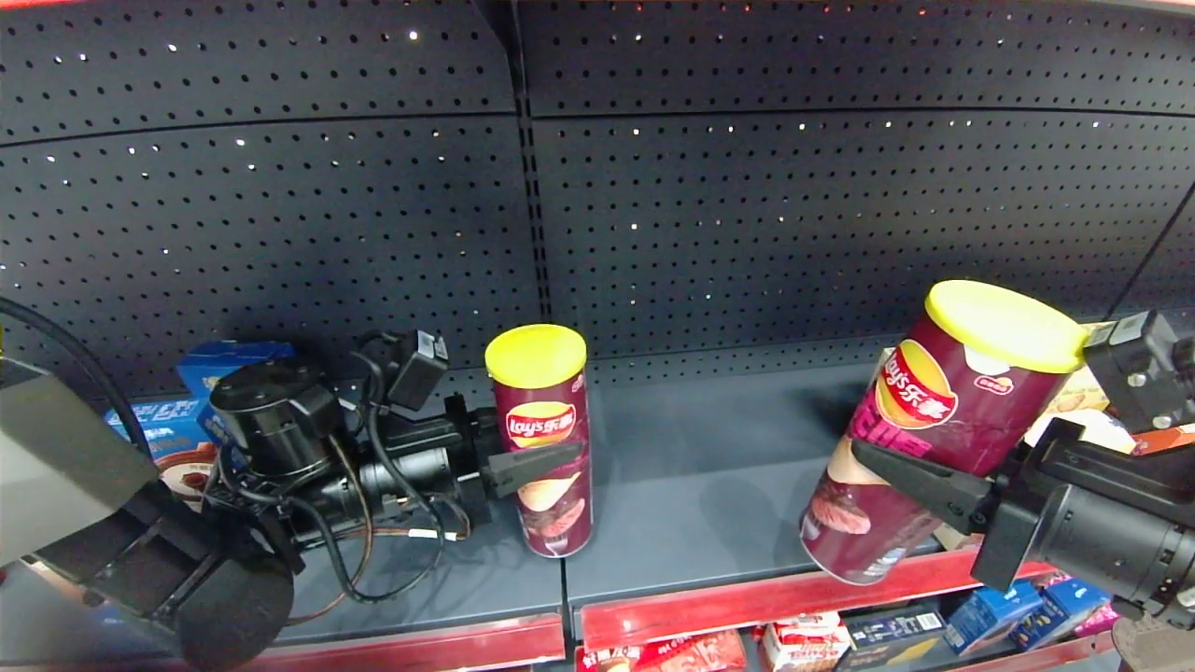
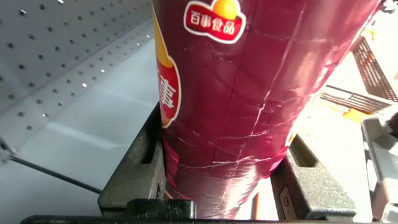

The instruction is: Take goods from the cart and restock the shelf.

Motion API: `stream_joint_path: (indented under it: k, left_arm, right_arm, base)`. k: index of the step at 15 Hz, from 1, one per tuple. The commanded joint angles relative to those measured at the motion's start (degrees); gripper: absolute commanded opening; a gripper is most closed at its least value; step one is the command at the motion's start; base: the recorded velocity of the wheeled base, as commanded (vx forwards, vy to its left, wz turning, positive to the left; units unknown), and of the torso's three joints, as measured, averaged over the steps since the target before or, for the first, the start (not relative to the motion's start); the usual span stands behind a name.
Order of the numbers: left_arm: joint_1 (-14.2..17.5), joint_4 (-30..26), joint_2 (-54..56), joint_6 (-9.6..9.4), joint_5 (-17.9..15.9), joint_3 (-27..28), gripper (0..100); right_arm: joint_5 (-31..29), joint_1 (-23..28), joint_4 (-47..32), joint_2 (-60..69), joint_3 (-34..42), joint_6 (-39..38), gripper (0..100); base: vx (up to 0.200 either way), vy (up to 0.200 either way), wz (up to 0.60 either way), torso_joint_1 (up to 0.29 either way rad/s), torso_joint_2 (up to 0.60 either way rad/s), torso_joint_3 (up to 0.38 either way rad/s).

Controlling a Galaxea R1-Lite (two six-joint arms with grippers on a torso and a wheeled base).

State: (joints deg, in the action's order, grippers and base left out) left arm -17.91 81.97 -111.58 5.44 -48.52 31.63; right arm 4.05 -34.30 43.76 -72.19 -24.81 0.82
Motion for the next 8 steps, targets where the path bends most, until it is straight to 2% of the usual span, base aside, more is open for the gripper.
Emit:
stream_joint_path:
  k: [1, 8]
  left_arm:
    - [-0.2, 0.03, 1.37, 0.01, 0.0, -0.87, 0]
    - [-1.16, 0.03, 1.37, -0.08, 1.41, -2.45, 0]
  right_arm:
    - [0.08, 0.2, 0.01, 0.56, 0.37, 0.06, 0]
    - [0.08, 0.29, 0.09, 0.56, 0.11, 0.15, 0]
  base:
    - [0.0, 0.0, 0.0, 0.0, 0.0, 0.0]
    - [0.0, 0.0, 0.0, 0.0, 0.0, 0.0]
